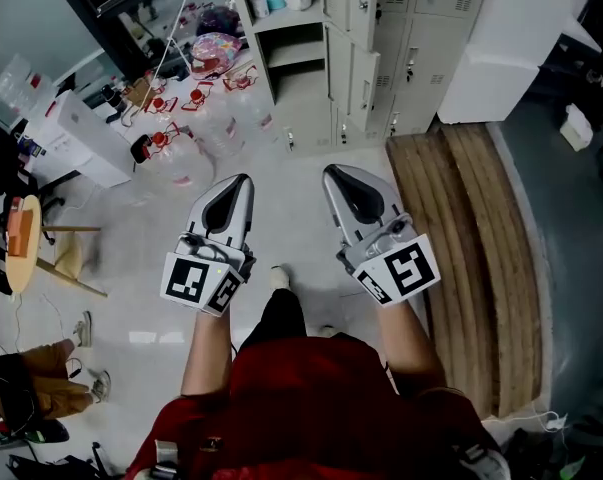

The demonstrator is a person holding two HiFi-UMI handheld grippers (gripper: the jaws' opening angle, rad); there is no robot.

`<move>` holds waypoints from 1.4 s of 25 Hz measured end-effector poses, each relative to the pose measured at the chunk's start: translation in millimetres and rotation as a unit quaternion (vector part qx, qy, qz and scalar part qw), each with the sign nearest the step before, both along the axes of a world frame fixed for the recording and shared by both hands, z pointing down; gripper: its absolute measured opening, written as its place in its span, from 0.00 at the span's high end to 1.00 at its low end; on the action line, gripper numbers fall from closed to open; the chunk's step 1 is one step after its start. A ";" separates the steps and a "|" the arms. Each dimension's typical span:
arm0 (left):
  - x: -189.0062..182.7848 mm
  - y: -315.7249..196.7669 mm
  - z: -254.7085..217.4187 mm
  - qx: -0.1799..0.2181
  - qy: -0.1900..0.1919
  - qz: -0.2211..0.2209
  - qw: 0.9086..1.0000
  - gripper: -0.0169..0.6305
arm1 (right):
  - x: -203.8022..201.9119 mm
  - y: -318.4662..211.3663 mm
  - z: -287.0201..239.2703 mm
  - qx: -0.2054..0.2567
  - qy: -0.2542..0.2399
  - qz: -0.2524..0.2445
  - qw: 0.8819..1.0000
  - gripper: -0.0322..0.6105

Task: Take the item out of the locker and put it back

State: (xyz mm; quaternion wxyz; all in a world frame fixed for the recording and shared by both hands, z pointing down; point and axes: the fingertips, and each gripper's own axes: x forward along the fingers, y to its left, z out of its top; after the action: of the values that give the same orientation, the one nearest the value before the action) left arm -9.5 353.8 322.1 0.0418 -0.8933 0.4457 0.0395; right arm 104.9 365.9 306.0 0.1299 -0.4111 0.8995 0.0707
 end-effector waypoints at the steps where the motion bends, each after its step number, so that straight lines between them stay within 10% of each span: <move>1: -3.8 -9.6 1.5 0.001 0.002 -0.001 1.000 0.96 | -4.0 -9.4 1.1 -0.001 0.003 0.001 1.000 0.94; 15: -80.2 -182.5 4.4 0.015 0.012 0.015 1.000 0.96 | -81.6 -181.8 10.0 -0.030 0.039 0.045 0.998 0.70; 35: -136.7 -343.1 25.9 -0.002 0.030 0.071 0.997 0.96 | -138.2 -347.4 32.1 -0.063 0.036 0.097 0.993 0.67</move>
State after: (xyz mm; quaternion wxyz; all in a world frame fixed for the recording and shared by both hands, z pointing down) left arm -146.3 10.7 348.0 0.0235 -0.9212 0.3822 0.0686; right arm -33.3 18.5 338.1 0.0638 -0.5007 0.8623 0.0406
